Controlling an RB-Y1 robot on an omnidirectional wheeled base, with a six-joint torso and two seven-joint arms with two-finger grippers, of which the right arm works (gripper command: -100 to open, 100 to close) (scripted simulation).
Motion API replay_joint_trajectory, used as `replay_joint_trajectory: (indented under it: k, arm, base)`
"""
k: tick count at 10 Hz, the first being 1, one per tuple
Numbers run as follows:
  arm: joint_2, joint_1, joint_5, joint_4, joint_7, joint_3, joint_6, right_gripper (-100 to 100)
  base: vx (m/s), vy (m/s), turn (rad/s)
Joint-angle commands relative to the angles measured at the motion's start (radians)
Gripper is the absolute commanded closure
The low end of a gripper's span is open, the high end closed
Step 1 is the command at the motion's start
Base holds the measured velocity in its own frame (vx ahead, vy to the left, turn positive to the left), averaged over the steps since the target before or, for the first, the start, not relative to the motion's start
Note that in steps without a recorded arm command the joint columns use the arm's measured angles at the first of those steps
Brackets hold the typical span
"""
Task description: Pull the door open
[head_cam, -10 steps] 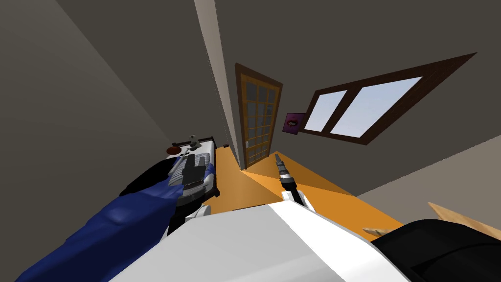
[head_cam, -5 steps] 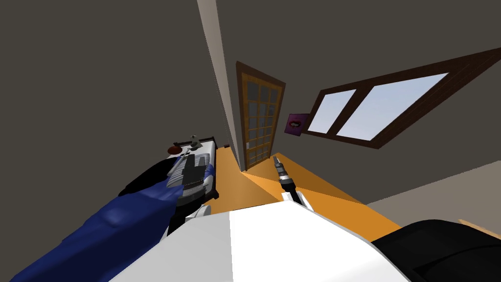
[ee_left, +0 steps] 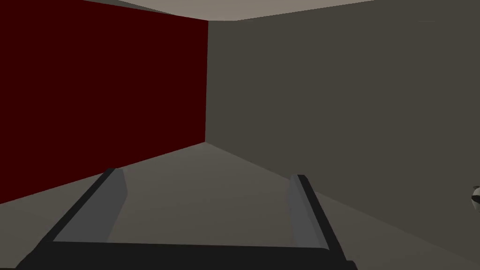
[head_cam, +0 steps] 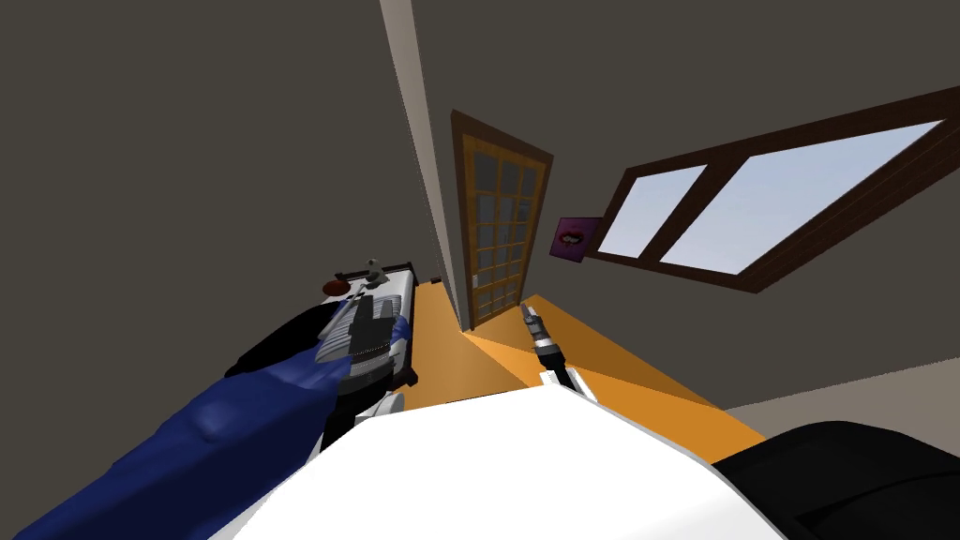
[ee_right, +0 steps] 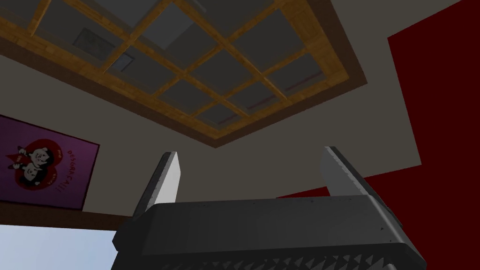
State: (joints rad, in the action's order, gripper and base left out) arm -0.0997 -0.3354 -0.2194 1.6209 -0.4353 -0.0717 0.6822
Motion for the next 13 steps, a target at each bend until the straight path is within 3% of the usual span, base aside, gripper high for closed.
replay_joint_trajectory:
  k: [1, 13]
  arm:
    - [-0.002, 0.010, -0.012, -0.036, -0.032, -0.003, 0.015, -100]
    - [-0.014, 0.060, -0.099, -0.257, -0.242, -0.019, 0.090, -100]
  base:
    - [0.080, -0.035, 0.056]
    - [0.097, -0.021, 0.049]
